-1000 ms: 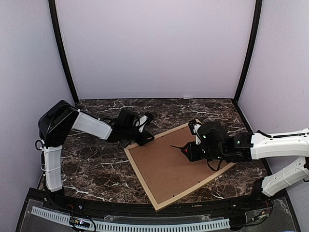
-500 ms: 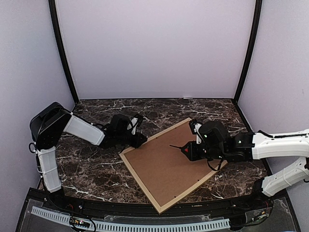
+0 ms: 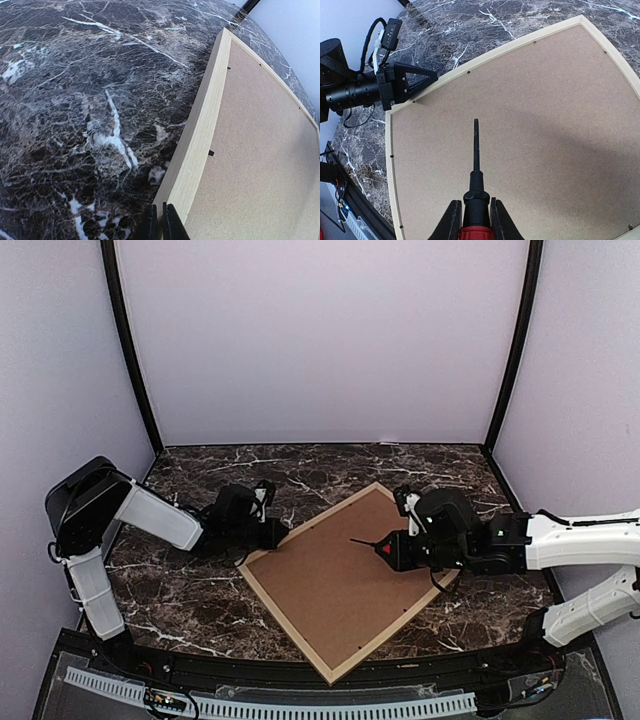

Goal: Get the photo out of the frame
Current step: Rotate the photo frame at the center of the board.

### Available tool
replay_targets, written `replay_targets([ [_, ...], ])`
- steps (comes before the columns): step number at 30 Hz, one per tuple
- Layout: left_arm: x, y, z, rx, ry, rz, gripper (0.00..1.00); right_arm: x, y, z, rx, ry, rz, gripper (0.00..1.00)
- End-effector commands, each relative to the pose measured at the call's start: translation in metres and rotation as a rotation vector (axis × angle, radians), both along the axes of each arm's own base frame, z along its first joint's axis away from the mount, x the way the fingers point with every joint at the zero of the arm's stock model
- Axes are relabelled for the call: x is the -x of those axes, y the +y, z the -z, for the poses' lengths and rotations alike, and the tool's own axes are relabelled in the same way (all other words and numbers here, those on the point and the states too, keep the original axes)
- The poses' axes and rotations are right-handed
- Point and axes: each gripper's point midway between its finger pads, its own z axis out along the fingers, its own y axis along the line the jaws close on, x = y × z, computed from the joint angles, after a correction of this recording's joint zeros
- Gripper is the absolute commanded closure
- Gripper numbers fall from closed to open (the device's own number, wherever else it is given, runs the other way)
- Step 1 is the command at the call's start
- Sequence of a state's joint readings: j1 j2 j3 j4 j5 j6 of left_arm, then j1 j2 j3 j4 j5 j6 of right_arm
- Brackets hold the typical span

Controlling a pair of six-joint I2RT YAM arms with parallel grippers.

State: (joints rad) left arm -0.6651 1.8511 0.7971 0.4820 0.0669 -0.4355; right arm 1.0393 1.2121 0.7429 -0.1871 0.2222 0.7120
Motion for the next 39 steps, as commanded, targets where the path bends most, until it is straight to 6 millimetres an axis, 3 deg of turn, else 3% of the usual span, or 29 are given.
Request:
replay_targets([
  [1,0.079,0.093,0.105,-0.361,0.366,-0.127,0.93,-0.003,0.004,-0.017,-0.071,-0.019,0.010,1.00],
  [17,0.098,0.139,0.102,-0.449,0.424,-0.344,0.94,-0.006,0.006,-0.029,-0.084,-0.029,0.018,1.00],
  [22,0.114,0.141,0.103,-0.404,0.478,-0.372,0.94,-0.005,0.007,-0.030,-0.090,-0.025,0.016,1.00],
  [26,0.108,0.115,0.077,-0.263,0.359,-0.250,0.89,-0.005,0.007,-0.031,-0.093,-0.026,0.015,1.00],
  [31,0.096,0.109,0.045,-0.266,0.243,-0.180,0.64,-0.006,0.011,-0.031,-0.097,-0.024,0.009,1.00],
  [34,0.085,0.103,0.023,-0.272,0.185,-0.152,0.57,-0.005,0.011,-0.032,-0.100,-0.024,0.006,1.00],
  [39,0.063,0.077,-0.016,-0.245,0.073,-0.042,0.48,-0.004,0.007,-0.031,-0.091,-0.025,0.014,1.00],
])
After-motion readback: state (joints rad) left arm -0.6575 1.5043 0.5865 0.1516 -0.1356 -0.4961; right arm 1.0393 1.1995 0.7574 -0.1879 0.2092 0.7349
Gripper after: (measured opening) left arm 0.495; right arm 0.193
